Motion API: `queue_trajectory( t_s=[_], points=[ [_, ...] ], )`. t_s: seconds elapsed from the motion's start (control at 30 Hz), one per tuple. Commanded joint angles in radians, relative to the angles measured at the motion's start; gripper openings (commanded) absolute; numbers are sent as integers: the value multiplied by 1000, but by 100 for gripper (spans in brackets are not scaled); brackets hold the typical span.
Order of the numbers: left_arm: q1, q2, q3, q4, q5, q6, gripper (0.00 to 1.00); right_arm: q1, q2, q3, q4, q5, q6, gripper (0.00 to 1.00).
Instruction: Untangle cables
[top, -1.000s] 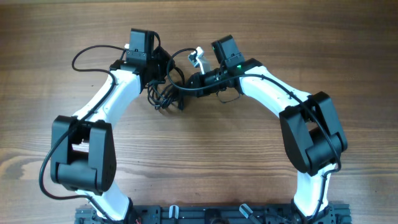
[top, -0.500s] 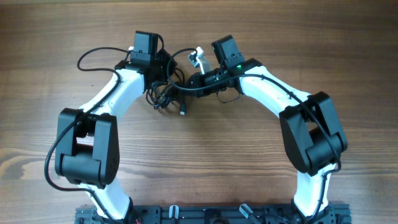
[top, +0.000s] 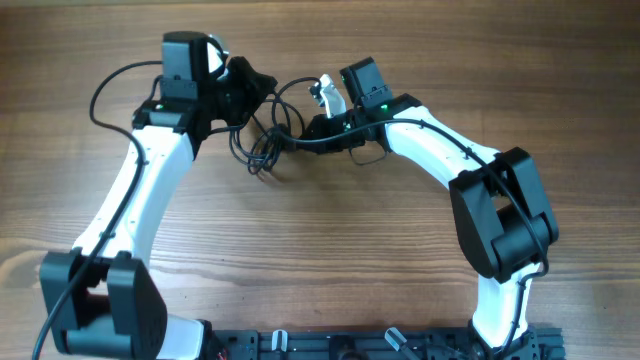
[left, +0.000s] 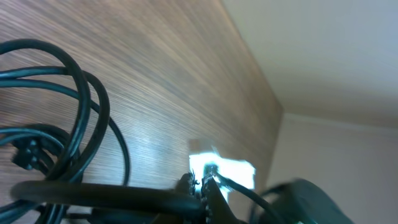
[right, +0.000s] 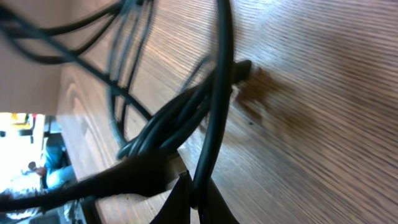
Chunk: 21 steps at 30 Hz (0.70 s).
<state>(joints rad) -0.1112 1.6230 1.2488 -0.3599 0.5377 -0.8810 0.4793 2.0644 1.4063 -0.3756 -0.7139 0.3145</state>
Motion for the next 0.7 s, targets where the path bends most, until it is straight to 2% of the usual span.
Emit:
queue_trajectory(
  t_s=[0.0, 0.13, 0.27, 0.37, 0.43, 0.67],
  points=[
    [43, -72, -2, 8, 75, 6, 4, 7, 14, -6, -20, 64, 7, 4],
    [72, -76, -2, -17, 66, 10, 4, 7, 14, -6, -21, 67, 8, 4],
    [84, -74, -2, -122, -38, 15, 4, 7, 14, -6, -39, 126, 32, 4],
    [82, -71, -2, -155, -61, 99, 4, 7, 14, -6, -42, 135, 34, 4],
    [80, -70, -2, -179, -60, 159, 8, 7, 14, -6, -42, 134, 35, 4],
    [81, -70, -2, -258, -56, 294, 10, 7, 14, -6, -43, 135, 53, 4]
  ],
)
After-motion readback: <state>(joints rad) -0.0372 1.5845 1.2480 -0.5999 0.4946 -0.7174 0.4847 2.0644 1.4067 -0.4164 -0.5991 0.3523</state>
